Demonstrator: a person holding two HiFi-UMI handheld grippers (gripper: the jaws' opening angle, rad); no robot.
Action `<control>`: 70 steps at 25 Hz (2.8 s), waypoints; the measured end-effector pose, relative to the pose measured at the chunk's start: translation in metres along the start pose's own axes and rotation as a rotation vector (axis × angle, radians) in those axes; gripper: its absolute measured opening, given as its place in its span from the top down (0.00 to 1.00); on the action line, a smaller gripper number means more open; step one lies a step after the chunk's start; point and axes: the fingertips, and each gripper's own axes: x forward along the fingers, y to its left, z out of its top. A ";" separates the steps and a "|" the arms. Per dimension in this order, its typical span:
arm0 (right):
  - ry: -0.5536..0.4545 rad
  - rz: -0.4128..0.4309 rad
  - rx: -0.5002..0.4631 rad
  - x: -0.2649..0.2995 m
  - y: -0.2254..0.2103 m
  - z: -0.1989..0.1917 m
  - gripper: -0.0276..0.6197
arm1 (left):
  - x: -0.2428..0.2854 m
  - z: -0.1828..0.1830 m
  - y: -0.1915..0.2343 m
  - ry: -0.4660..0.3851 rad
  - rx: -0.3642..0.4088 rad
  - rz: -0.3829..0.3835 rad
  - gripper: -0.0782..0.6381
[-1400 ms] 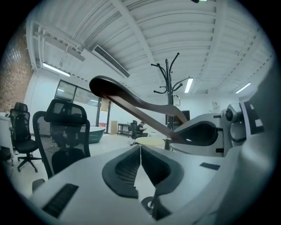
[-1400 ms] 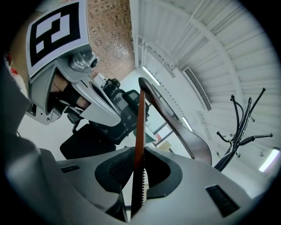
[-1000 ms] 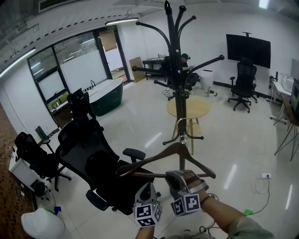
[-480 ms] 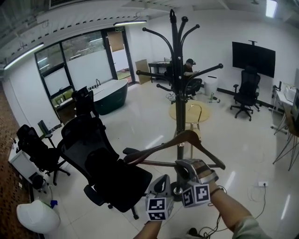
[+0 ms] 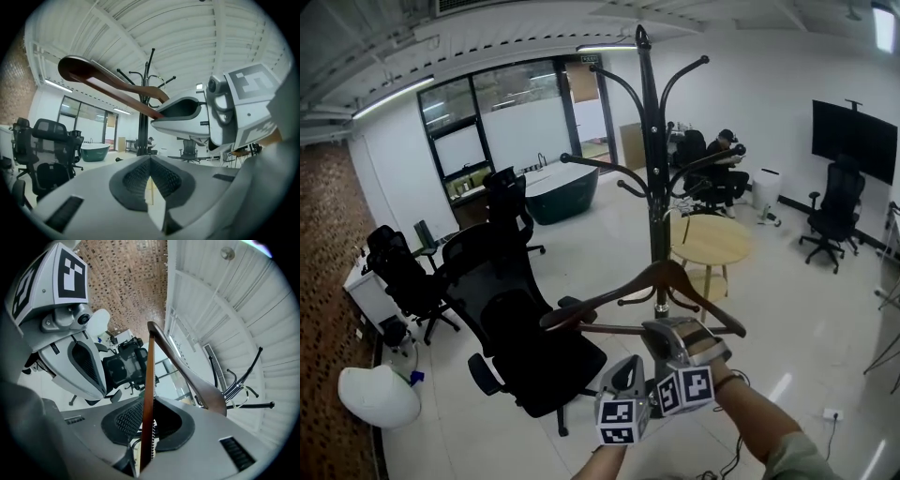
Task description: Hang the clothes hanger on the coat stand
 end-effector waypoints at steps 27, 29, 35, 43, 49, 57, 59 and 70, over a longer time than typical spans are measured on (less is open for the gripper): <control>0.063 0.153 -0.011 0.101 0.008 -0.081 0.88 | 0.054 0.003 0.023 0.040 0.031 0.096 0.88; 0.075 0.158 -0.002 0.106 0.011 -0.089 0.88 | 0.056 0.001 0.022 0.043 0.026 0.095 0.88; 0.101 0.153 0.014 0.115 0.010 -0.107 0.88 | 0.063 -0.002 0.016 0.048 0.019 0.086 0.88; 0.132 0.123 0.027 0.123 0.009 -0.124 0.86 | 0.063 -0.005 0.014 0.050 0.003 0.080 0.88; 0.161 0.114 0.056 0.126 0.004 -0.141 0.85 | 0.063 -0.005 0.010 0.056 -0.006 0.081 0.88; 0.131 0.098 0.119 0.126 -0.004 -0.138 0.80 | 0.062 -0.003 0.009 0.045 -0.008 0.084 0.88; 0.117 0.086 0.141 0.122 -0.007 -0.135 0.80 | 0.062 -0.001 0.007 0.040 -0.004 0.085 0.88; -0.038 -0.104 0.685 0.034 -0.034 -0.109 0.80 | 0.052 0.008 -0.007 0.003 0.008 0.027 0.88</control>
